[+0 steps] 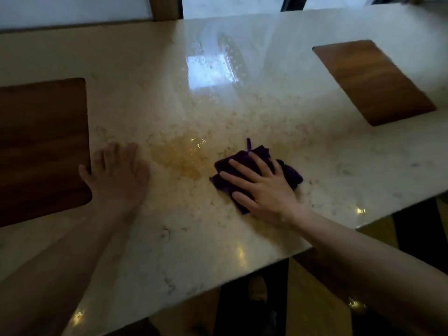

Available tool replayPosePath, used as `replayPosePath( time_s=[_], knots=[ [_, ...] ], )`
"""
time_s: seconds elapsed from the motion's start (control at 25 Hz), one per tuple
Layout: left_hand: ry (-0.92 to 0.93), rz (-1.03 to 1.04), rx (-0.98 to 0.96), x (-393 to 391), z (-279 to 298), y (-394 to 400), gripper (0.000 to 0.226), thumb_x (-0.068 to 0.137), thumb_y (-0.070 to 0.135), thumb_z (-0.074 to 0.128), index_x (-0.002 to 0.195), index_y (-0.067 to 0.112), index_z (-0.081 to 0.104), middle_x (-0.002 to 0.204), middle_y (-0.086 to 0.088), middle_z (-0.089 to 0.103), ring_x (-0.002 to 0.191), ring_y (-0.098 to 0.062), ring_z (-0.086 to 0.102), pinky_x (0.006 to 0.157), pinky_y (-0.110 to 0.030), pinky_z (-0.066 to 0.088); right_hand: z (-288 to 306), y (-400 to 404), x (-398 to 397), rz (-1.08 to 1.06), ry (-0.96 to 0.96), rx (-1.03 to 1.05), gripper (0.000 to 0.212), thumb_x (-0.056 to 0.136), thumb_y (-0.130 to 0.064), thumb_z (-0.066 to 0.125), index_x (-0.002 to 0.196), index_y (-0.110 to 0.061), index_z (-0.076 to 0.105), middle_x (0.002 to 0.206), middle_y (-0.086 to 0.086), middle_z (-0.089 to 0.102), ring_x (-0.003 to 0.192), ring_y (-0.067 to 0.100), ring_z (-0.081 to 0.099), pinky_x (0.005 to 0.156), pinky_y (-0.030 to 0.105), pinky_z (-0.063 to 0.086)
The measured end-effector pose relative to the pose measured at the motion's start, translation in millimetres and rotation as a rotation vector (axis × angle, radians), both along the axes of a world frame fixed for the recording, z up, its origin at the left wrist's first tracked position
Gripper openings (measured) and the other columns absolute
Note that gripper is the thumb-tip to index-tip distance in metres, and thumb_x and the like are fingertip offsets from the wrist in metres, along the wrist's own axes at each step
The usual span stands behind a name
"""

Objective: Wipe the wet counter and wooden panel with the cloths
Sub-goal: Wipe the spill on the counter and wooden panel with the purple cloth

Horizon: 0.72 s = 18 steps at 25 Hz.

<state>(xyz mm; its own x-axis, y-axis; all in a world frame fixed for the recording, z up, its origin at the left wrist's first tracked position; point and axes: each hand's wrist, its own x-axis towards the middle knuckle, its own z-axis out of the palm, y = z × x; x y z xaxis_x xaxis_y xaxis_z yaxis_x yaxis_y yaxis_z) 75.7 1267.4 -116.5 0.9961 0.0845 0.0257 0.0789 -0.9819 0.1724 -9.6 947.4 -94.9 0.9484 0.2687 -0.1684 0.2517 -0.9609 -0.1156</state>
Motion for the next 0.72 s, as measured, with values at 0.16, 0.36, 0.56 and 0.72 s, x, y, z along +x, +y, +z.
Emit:
replayPosePath(
  time_s=[0.16,0.36,0.56,0.72],
  knots=[
    [-0.025,-0.016,-0.028,1,2,2,0.051,0.09,0.052,0.027,0.137,0.032,0.037,0.151,-0.011,0.033,0.139,-0.039,0.028,0.11,-0.074,0.014,-4,4,-95,-0.17,-0.026,-0.018,0.053,0.1,-0.062,0.016,0.152,-0.054,0.013,0.163,-0.017,0.015,0.153,0.027,0.005,0.116,0.059,0.012],
    [0.021,-0.011,-0.036,3,5,1,0.049,0.093,0.051,0.025,0.138,0.034,0.034,0.154,-0.01,0.027,0.143,-0.039,0.022,0.111,-0.074,0.01,-9,50,-128,-0.568,-0.051,0.01,0.051,0.101,-0.059,0.022,0.151,-0.051,0.022,0.162,-0.014,0.021,0.151,0.029,0.012,0.116,0.063,0.011],
    [0.069,-0.007,0.003,3,3,1,0.054,0.093,0.053,0.018,0.143,0.035,0.029,0.158,-0.008,0.023,0.146,-0.037,0.017,0.114,-0.071,0.009,-13,101,-125,-0.727,-0.065,0.0,0.055,0.099,-0.056,0.026,0.153,-0.045,0.024,0.162,-0.007,0.025,0.149,0.037,0.018,0.11,0.069,0.014],
    [0.106,-0.008,-0.025,2,8,-1,0.054,0.095,0.052,0.02,0.146,0.036,0.027,0.161,-0.005,0.02,0.148,-0.035,0.014,0.116,-0.069,0.004,-11,116,-84,-0.815,-0.013,0.009,0.059,0.099,-0.058,0.014,0.156,-0.043,0.012,0.166,-0.005,0.013,0.15,0.041,0.009,0.108,0.074,0.011]
  ],
)
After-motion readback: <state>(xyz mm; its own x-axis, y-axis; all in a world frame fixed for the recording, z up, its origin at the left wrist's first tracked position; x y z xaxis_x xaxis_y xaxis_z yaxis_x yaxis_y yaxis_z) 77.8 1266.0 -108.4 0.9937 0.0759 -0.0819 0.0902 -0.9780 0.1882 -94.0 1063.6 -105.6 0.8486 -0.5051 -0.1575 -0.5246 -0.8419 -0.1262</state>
